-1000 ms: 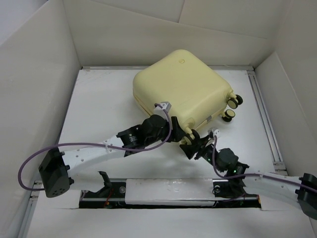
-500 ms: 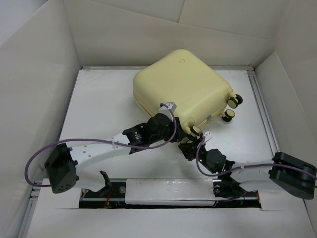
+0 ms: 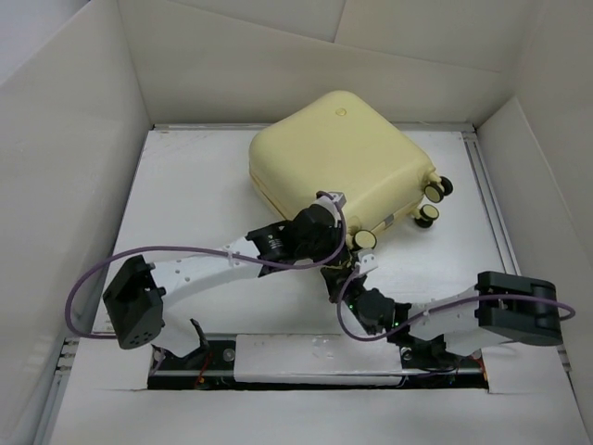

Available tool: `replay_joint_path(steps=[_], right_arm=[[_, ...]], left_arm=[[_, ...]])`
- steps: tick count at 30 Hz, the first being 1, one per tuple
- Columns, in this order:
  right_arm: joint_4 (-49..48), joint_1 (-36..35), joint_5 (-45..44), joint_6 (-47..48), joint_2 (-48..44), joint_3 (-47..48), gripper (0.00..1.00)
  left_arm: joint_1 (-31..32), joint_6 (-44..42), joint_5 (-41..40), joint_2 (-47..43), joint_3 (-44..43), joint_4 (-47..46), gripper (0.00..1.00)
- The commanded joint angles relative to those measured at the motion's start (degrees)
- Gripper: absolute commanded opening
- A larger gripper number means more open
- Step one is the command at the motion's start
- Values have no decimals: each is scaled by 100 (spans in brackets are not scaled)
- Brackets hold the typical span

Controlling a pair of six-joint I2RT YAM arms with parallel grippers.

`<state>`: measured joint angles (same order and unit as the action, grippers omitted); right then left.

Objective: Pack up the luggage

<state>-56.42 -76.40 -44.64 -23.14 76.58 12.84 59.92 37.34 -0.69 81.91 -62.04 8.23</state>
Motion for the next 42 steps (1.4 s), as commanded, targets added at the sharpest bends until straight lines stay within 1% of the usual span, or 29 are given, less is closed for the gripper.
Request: replay_joint_path(steps=[1, 2, 3, 4, 6, 8, 11, 14, 16, 17, 18, 19, 21, 22, 24, 25, 26, 28, 29, 31, 32, 33, 35, 37, 38, 39, 40, 41, 42], right_arm=[[-589, -595, 659, 134, 321, 772, 0], [-589, -674, 598, 134, 419, 860, 0], [-589, -735, 597, 134, 507, 947, 0], [-589, -736, 536, 195, 594, 1114, 0], [-501, -788, 536, 248, 841, 1325, 0], [-527, -789, 465, 248, 1094, 1572, 0], [-1089, -841, 465, 398, 1307, 1520, 0], [-995, -964, 220, 266, 1168, 1389, 0], [-48, -1122, -8, 65, 685, 1388, 9], [408, -1323, -383, -67, 492, 1388, 15], [1500, -1403, -570, -251, 298, 1440, 26], [1964, -1465, -668, -470, -86, 1441, 31], [2729, -1580, -1018, -1051, -519, 1293, 37], [3534, -1580, -1072, -1270, -1008, 1291, 43], [4329, -1580, -1204, -1859, -1564, 1212, 47], [4907, -1580, -1283, -1948, -1836, 1134, 50], [5183, -1580, -1336, -2001, -2396, 1133, 52], [5719, -1580, -1493, -2080, -2935, 1133, 55], [6191, -1580, -1547, -2081, -3425, 1220, 59], [6747, -1493, -1600, -2142, -3815, 1387, 62], [7315, -1422, -1600, -2142, -3965, 1623, 67], [7582, -1334, -1548, -2142, -4140, 1756, 69], [8266, -957, -1312, -2142, -4194, 2176, 75], [8620, -615, -1083, -2064, -4055, 2476, 76], [8752, -230, -794, -1950, -3967, 2608, 76], [8823, -26, -600, -1766, -3862, 2836, 79], [8824, 176, -355, -1330, -3634, 2951, 80], [8824, 535, -126, -1151, -3510, 3074, 81], [8894, 660, 164, -1045, -3379, 3310, 82]], left_arm=[[-339, -52, 313, 228, -467, -1060, 20], [-445, 9, 767, 229, -467, -1112, 20], [-568, 62, 1016, 316, -467, -1217, 19], [-761, 124, 1236, 387, -467, -1297, 19], [-833, 194, 1509, 439, -467, -1377, 17], [-833, 194, 1510, 440, -536, -1377, 17], [-833, 194, 1510, 326, -537, -1377, 17], [-833, 142, 1230, 72, -537, -1096, 21], [-833, 63, 1028, -367, -319, -1034, 24], [-833, 10, 949, -543, -222, -973, 25], [-833, 10, 869, -919, -116, -972, 25], [-833, -42, 790, -1114, 24, -972, 26], [-833, -43, 492, -1492, 498, -920, 26], [-833, -43, 360, -1859, 665, -920, 26], [-833, -43, -18, -2195, 1219, -920, 28], [-833, 9, -132, -2458, 1403, -998, 31], [-833, 10, -238, -2539, 1588, -1051, 33], [-772, 10, -537, -2540, 1976, -1104, 34], [-632, 71, -538, -2444, 2064, -1165, 36], [-386, 124, -712, -2242, 2222, -1454, 37], [-115, 124, -766, -1980, 2223, -1560, 39], [18, 185, -836, -1847, 2223, -1657, 42], [395, 247, -1178, -1435, 2153, -1912, 44], [529, 308, -1363, -1170, 2065, -2061, 46], [529, 361, -1364, -1064, 2004, -2245, 48], [582, 361, -1364, -837, 2003, -2360, 49], [582, 440, -1442, -747, 2003, -2457, 49], [582, 441, -1504, -660, 2003, -2614, 50], [582, 441, -1504, -580, 2003, -2720, 52]])
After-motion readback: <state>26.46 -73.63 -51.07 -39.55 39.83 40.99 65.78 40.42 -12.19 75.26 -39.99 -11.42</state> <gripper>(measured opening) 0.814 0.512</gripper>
